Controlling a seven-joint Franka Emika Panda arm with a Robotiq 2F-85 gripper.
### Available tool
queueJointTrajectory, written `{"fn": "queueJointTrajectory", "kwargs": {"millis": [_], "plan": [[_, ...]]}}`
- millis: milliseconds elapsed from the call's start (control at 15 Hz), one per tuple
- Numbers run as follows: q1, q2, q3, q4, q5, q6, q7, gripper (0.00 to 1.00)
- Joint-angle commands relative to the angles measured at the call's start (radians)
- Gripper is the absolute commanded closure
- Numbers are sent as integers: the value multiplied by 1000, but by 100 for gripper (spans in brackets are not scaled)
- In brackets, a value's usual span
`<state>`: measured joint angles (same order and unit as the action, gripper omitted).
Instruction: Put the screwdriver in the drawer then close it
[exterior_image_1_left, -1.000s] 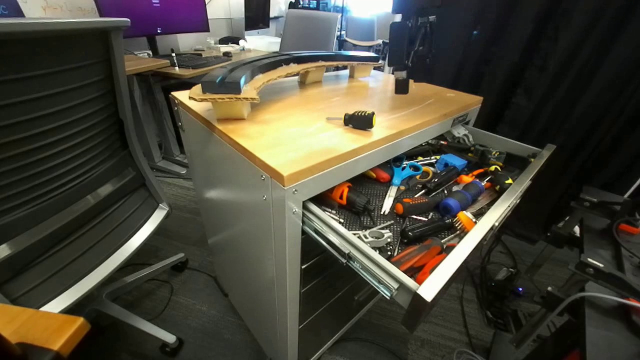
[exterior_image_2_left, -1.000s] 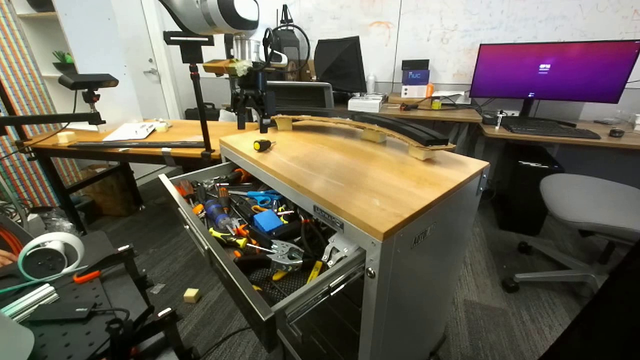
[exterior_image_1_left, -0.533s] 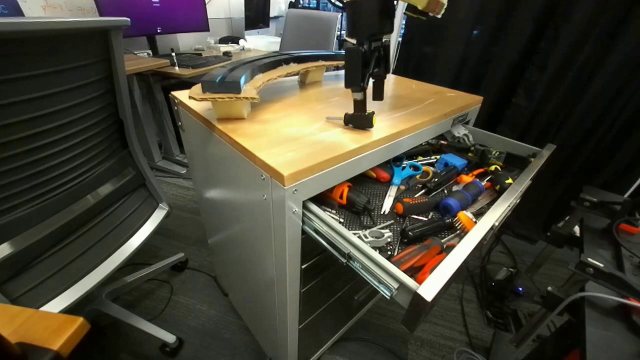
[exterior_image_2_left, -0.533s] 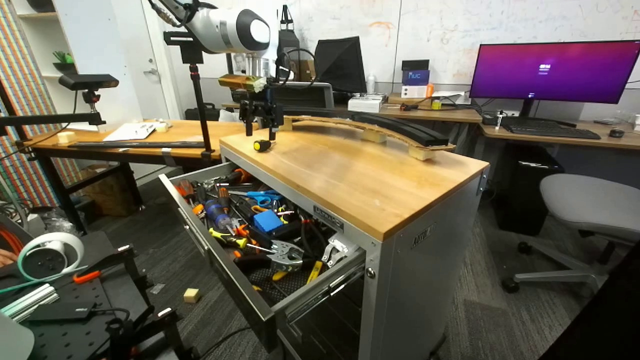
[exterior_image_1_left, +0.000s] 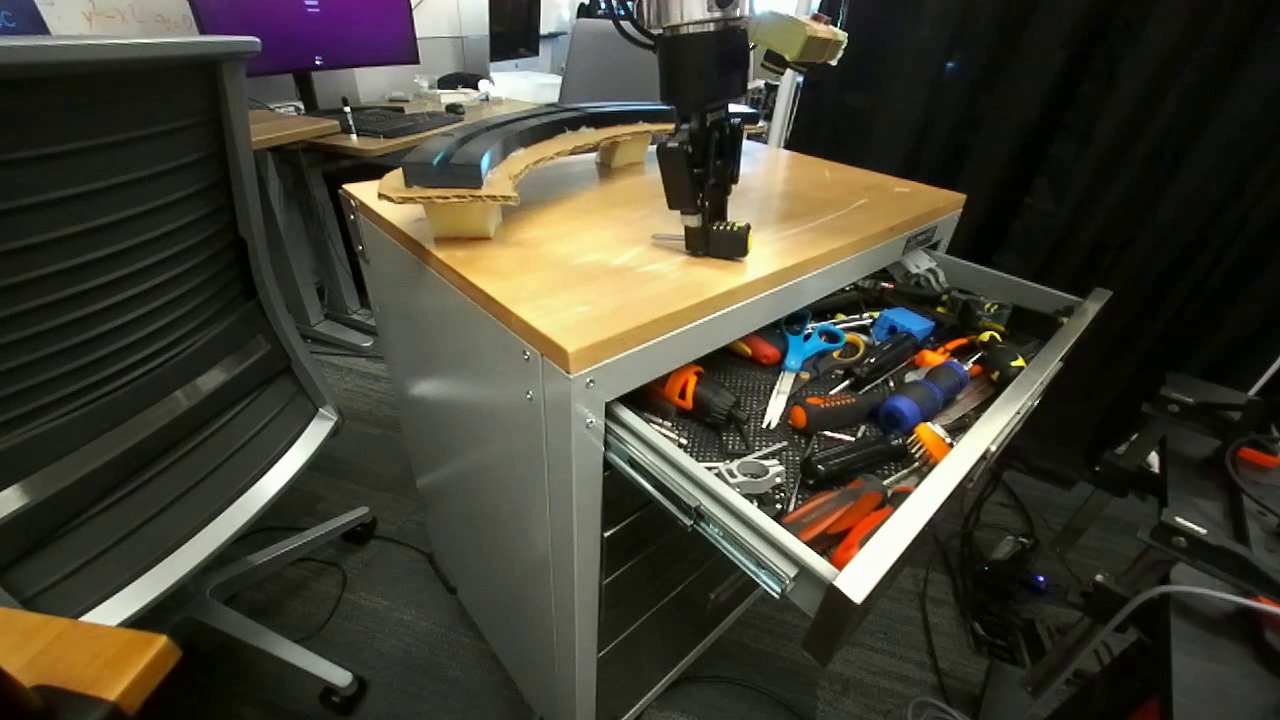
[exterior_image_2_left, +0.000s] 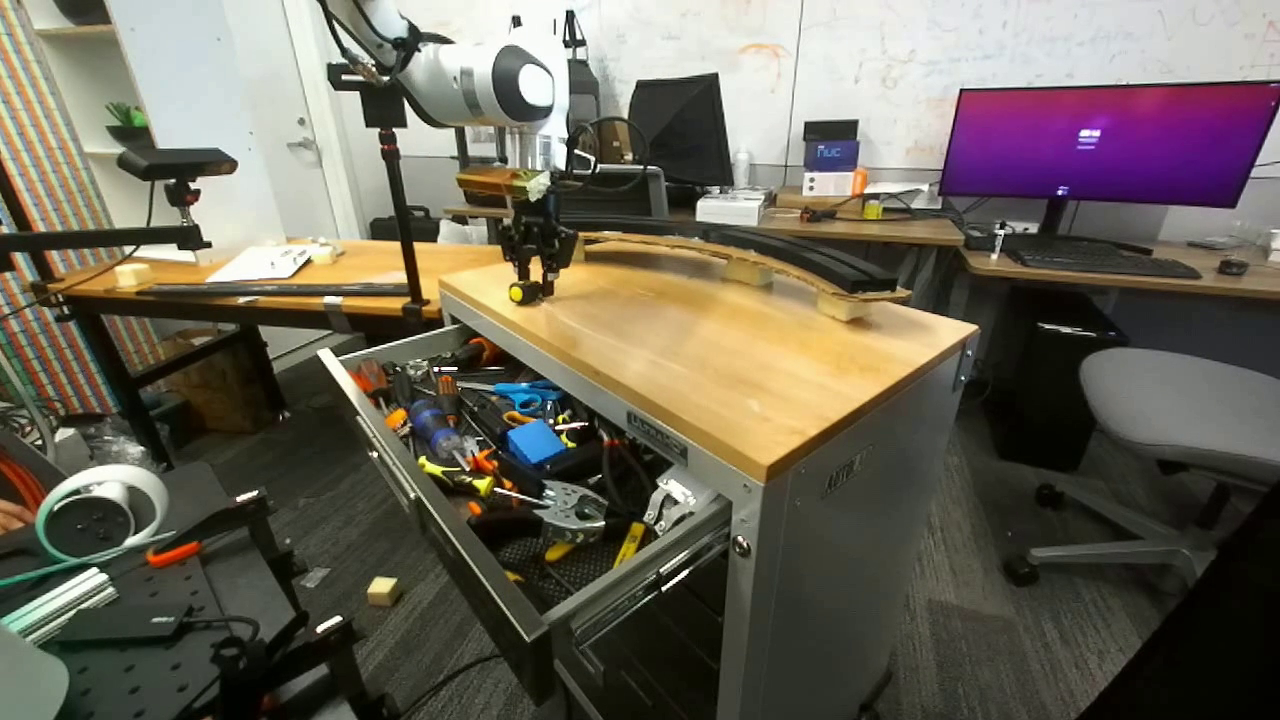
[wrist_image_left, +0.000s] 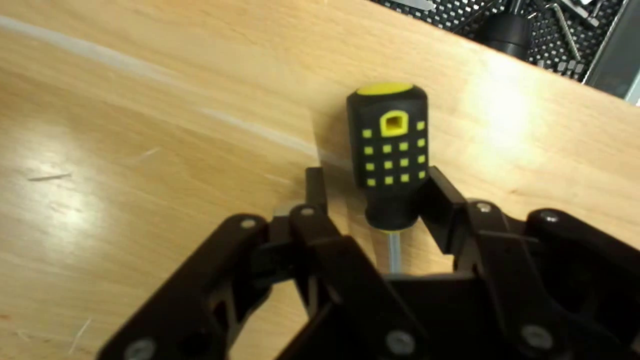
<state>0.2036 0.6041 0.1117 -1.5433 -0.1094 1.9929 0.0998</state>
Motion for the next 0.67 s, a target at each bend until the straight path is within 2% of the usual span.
{"fn": "queueJointTrajectory", "kwargs": {"millis": [0,67,133,600], "plan": [[-15,-9,22,-2,21,-58,-129,82],[-20,-13,32,-7,22,-77,-184,89],[-24,-31,40,-31,19,-79,-233,90],[-22,-94,93,-133,-12,-136,-528,89]]}}
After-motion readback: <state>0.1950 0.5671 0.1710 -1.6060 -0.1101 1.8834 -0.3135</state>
